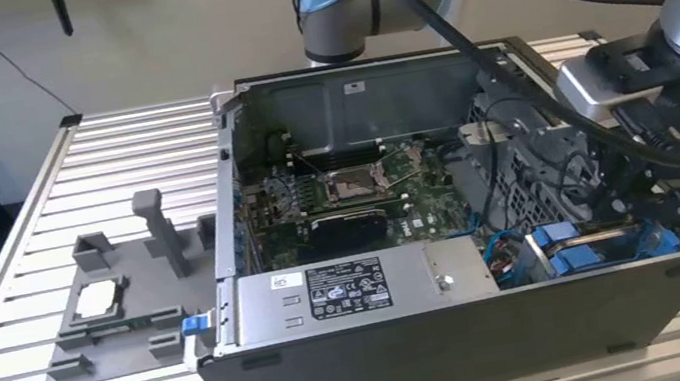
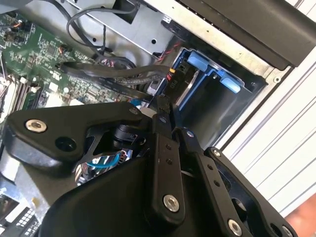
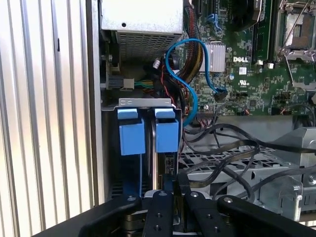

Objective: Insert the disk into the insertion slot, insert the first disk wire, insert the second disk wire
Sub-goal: 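Insert the second disk wire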

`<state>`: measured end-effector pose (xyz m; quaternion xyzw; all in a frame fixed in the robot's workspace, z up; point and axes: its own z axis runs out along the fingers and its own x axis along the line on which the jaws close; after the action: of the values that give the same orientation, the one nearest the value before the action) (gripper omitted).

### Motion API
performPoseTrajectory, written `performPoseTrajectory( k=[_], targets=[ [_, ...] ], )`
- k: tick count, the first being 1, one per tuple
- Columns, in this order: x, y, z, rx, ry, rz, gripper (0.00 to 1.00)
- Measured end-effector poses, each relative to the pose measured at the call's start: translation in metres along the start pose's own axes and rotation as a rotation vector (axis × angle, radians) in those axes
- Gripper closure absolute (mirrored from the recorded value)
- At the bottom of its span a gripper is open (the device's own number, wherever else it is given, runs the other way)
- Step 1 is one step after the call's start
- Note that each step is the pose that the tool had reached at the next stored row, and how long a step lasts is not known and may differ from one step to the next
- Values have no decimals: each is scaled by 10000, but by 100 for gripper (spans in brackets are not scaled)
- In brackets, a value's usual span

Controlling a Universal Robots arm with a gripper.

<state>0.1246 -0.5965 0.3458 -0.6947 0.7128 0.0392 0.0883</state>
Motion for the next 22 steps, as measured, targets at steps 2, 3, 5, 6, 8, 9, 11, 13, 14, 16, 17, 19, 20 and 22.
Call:
performPoseTrajectory(
  k=[2,3,5,6,8,9,11,13,14,16,17,19,20,22],
  targets=[
    [-1,0,6,13,-31,3,84],
    [-1,0,7,15,-35,5,84],
    [-1,1,16,19,-45,12,84],
    [-1,1,20,20,-42,15,84],
    [-3,2,28,21,-44,21,84],
    [-4,2,30,21,-44,23,84],
    [-7,3,36,22,-43,29,84],
    [-8,3,42,23,-42,33,84],
    [-9,4,45,23,-41,35,84],
    [-9,4,50,24,-38,38,84],
    [-9,4,53,24,-38,39,84],
    [-6,5,67,25,-42,42,84],
    [-5,5,73,25,-39,42,84],
    [-2,6,90,25,-38,43,84]
  ],
)
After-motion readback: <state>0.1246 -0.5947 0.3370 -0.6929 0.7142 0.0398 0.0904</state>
